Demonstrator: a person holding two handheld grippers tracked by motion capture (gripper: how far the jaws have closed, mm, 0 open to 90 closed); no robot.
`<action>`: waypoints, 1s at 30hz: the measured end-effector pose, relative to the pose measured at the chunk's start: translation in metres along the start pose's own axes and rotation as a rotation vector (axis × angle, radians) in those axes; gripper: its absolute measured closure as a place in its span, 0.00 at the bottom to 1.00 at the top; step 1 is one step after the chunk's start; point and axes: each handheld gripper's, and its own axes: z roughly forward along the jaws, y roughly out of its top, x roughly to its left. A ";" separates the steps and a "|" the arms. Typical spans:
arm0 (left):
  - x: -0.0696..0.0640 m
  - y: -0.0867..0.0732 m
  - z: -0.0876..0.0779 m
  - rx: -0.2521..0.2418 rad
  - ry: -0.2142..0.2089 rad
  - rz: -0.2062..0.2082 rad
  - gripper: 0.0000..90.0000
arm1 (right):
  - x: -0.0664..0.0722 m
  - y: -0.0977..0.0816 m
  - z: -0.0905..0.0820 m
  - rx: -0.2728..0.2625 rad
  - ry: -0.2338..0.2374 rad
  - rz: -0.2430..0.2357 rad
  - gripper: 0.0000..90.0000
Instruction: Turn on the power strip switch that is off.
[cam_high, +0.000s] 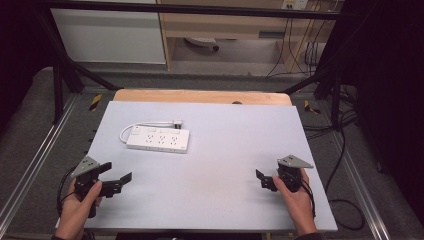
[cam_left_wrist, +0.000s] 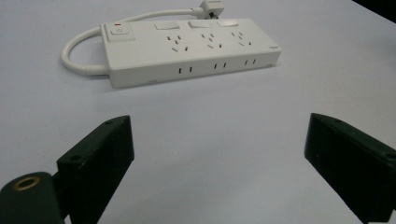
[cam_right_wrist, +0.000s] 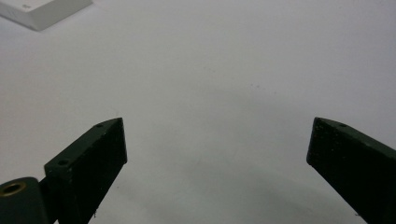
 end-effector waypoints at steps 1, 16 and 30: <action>0.000 0.000 0.000 0.000 0.000 0.000 0.09 | 0.000 0.000 -0.001 -0.006 -0.004 -0.002 0.06; 0.000 0.006 0.004 -0.020 0.008 -0.020 0.10 | 0.001 -0.001 -0.002 0.006 -0.023 0.007 0.03; 0.006 0.042 0.008 -0.026 0.019 -0.023 0.12 | -0.001 0.000 -0.004 0.010 -0.019 0.025 0.05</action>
